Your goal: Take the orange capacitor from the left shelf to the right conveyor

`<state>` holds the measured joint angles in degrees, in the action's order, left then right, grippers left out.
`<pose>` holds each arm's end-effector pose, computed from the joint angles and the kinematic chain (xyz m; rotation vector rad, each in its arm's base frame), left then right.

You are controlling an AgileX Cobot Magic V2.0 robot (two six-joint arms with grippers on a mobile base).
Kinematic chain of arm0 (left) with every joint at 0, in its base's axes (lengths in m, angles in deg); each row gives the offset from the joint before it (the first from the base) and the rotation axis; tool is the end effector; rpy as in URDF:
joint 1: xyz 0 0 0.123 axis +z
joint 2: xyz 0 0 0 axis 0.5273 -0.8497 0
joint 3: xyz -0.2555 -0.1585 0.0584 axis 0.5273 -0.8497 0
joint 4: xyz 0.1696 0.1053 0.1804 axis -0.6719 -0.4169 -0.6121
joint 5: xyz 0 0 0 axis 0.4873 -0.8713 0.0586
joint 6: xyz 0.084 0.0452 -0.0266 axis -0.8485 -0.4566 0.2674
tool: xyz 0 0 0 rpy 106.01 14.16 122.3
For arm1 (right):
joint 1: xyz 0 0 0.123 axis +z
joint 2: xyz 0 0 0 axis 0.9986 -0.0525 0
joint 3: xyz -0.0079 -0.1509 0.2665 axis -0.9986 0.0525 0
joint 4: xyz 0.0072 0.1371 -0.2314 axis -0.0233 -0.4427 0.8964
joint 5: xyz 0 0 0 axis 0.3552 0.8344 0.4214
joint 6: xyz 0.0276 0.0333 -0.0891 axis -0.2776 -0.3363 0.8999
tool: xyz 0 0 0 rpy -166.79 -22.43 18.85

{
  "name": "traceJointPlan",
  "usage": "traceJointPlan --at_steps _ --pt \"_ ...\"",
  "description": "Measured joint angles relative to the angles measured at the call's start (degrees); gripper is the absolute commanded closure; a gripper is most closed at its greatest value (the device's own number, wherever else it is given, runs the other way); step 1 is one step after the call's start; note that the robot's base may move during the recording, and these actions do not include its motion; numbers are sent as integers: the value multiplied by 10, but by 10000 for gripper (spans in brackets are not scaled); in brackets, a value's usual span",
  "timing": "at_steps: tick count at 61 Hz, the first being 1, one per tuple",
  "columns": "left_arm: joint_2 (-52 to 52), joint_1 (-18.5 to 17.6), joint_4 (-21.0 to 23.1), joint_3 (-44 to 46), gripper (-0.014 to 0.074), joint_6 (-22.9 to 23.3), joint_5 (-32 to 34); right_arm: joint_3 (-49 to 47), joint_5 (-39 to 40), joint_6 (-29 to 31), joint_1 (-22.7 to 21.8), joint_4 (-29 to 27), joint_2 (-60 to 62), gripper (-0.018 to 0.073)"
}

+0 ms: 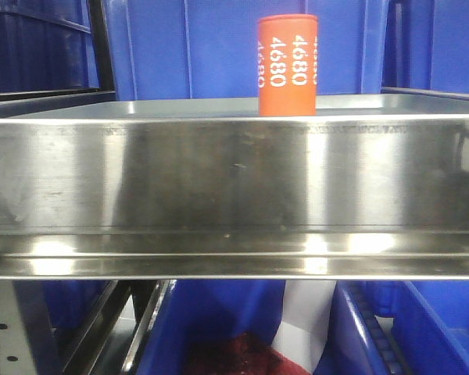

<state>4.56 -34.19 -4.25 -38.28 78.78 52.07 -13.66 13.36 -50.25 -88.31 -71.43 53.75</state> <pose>0.0607 -0.0024 0.2011 0.0315 1.5228 -0.0330 0.0611 -0.0015 0.1986 0.0679 1.5479 0.0323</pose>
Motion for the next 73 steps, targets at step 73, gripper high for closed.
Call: traceJointPlan --at_steps 73 --pt "0 0 0 0 701 0 0 -287 51 -148 0 168 -39 504"
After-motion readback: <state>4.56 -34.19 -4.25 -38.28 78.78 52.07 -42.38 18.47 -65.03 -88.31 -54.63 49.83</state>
